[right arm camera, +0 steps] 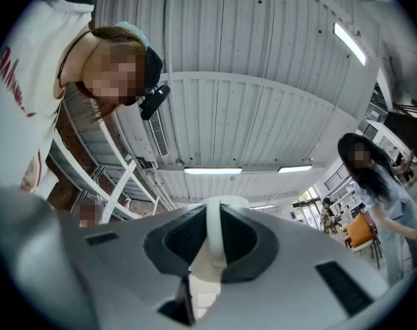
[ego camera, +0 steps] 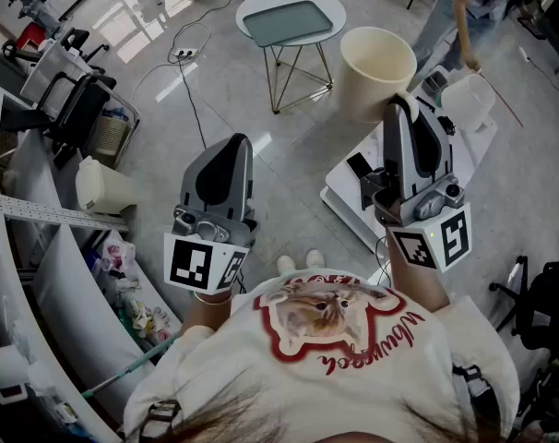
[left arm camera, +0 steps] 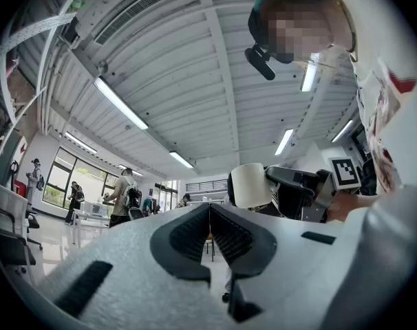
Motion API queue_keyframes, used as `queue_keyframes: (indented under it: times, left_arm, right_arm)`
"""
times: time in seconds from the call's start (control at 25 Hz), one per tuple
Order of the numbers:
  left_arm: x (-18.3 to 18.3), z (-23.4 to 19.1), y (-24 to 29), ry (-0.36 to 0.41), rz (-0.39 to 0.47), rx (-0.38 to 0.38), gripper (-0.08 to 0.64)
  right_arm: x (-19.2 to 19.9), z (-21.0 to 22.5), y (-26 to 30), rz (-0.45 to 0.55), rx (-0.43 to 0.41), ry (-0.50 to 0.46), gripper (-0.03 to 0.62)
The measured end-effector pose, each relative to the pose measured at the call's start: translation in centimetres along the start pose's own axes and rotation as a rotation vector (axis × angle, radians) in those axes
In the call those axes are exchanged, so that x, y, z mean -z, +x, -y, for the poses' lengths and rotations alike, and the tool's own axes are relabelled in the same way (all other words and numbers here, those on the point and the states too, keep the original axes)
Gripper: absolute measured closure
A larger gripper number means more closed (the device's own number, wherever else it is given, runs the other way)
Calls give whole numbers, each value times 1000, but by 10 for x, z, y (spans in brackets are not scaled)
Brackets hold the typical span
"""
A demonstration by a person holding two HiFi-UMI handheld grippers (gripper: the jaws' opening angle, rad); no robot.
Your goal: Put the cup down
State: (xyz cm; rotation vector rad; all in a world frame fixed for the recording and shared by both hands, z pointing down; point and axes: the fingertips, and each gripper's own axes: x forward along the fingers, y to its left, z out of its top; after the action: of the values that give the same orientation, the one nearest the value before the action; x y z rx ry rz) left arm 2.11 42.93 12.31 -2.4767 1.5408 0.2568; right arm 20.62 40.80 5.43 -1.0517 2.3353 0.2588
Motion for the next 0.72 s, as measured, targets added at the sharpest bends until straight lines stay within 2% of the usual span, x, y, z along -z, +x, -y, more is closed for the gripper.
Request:
queue_keyframes:
  times: [0.48,0.72]
  left_arm:
    - [1,0,9,0,19,9,546]
    - [5,3,18,40,15,-15,546]
  right_arm:
    - [18,-3,11,-31,15,-16,535]
    - [24,1,12,-40,15,-39,535]
